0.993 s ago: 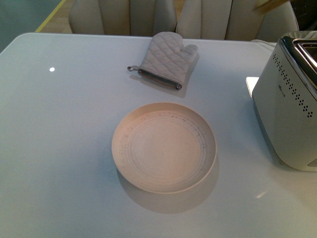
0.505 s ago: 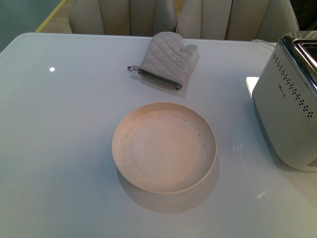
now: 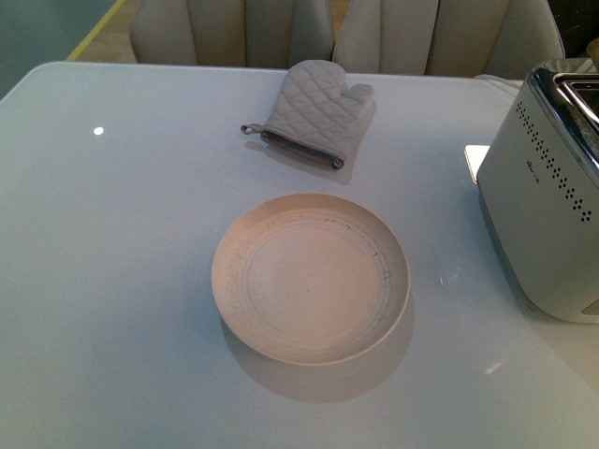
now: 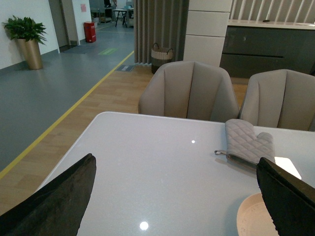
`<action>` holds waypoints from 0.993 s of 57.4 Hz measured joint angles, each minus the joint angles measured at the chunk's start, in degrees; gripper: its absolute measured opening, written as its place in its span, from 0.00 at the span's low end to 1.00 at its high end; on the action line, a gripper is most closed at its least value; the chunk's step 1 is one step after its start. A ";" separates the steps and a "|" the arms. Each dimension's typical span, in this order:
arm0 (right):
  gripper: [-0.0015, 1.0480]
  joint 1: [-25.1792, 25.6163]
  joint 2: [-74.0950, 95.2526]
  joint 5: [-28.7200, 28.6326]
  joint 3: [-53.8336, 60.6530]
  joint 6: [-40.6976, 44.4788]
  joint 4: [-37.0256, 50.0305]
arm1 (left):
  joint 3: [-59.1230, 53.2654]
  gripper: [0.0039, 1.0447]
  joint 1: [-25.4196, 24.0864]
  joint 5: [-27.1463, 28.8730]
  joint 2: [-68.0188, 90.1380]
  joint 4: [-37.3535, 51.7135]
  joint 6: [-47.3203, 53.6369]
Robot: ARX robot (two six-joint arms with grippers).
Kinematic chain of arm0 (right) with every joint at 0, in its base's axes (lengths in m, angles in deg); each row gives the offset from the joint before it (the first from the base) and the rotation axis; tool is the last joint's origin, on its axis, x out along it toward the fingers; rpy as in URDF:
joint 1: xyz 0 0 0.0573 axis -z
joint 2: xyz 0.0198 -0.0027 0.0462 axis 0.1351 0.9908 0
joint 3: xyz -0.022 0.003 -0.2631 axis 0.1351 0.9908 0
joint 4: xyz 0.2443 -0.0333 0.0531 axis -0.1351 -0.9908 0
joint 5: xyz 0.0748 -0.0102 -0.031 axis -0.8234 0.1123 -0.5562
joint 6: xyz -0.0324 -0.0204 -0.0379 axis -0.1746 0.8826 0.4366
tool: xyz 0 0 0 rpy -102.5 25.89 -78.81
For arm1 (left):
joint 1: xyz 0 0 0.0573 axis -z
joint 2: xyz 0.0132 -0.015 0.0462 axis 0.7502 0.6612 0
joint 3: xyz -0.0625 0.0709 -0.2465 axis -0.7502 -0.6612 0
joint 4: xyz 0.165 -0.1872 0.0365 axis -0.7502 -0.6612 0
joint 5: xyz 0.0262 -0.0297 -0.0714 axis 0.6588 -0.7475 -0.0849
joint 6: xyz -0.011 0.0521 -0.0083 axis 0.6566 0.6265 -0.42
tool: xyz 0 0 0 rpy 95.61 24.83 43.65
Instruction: Put bread into toaster
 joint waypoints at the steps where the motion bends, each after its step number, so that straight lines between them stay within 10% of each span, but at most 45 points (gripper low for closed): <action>1: 0.03 -0.04 0.04 0.09 0.07 0.00 0.04 | 0.00 0.93 0.00 0.00 0.00 0.00 -0.02; 52: 0.04 -3.67 6.78 8.79 2.95 0.02 0.26 | 0.00 0.93 0.00 0.00 0.00 0.00 0.00; 57: 0.17 -3.76 6.91 8.68 4.37 -0.09 1.92 | 0.00 0.93 0.00 0.00 0.00 0.00 0.00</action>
